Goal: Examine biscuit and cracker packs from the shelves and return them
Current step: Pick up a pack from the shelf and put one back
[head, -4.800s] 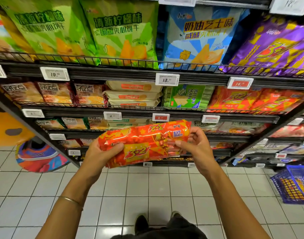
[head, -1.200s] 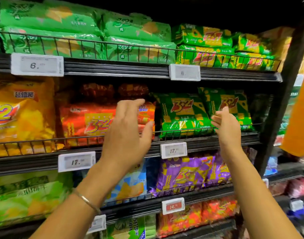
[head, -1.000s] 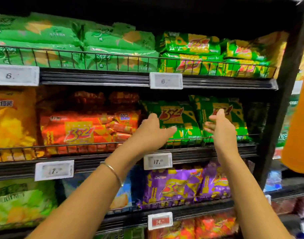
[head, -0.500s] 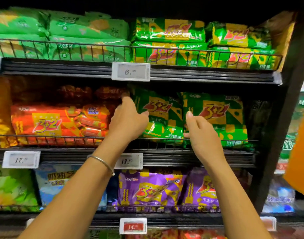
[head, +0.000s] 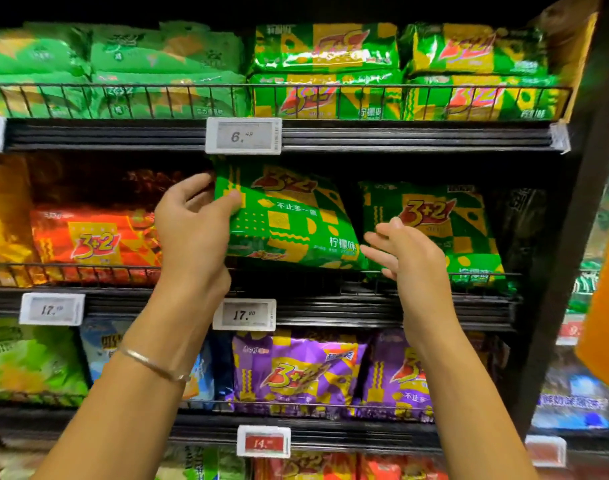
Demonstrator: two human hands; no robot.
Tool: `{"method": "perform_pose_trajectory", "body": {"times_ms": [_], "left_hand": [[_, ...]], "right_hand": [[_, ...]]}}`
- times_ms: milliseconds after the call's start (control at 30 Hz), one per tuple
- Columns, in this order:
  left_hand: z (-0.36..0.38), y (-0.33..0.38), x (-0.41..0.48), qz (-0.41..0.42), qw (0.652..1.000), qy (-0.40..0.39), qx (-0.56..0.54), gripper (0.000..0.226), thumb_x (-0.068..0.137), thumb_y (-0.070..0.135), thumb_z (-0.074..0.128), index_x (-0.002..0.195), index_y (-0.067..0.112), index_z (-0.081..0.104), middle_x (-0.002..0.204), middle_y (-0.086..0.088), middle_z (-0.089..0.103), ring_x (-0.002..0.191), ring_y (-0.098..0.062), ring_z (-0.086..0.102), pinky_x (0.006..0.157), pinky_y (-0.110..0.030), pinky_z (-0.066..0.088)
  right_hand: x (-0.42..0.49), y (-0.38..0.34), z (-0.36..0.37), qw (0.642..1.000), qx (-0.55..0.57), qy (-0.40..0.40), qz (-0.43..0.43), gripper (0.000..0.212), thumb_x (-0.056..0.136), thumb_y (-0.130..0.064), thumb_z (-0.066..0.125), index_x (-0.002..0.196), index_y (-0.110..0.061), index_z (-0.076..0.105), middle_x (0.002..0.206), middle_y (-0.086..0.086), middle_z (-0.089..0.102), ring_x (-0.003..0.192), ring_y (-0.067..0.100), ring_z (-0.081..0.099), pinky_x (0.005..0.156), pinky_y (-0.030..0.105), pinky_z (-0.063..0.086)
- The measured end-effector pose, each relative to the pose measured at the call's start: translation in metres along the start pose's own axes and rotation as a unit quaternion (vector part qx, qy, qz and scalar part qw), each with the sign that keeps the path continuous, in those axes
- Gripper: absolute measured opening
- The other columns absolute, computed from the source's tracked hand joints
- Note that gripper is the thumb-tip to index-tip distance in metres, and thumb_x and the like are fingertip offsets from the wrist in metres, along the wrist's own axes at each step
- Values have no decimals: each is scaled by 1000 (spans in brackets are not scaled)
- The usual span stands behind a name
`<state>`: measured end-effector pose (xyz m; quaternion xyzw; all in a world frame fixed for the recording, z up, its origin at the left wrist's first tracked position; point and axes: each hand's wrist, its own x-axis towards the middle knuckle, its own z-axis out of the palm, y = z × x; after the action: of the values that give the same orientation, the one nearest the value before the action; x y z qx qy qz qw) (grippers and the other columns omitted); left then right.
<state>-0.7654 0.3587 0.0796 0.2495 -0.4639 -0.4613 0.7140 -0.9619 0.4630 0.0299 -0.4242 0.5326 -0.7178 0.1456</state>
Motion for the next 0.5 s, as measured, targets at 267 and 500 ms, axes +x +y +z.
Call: {"method": "perform_pose_trajectory", "body": {"times_ms": [267, 500], "left_hand": [[-75, -20, -64, -23, 995, -42, -93, 47, 91, 0, 70, 135, 14, 62, 125, -8, 73, 105, -23, 72, 78, -30, 61], [-158, -56, -125, -182, 967, -170, -52, 54, 74, 20, 82, 125, 10, 68, 114, -12, 78, 94, -26, 77, 83, -45, 64]], "right_hand": [[-48, 10, 17, 968, 189, -134, 92, 48, 90, -46, 64, 126, -14, 71, 123, 11, 75, 122, 33, 68, 105, 56, 53], [-110, 62, 18, 949, 228, -201, 81, 44, 77, -21, 78, 121, -17, 72, 112, 13, 77, 92, 28, 76, 74, 37, 63]]}}
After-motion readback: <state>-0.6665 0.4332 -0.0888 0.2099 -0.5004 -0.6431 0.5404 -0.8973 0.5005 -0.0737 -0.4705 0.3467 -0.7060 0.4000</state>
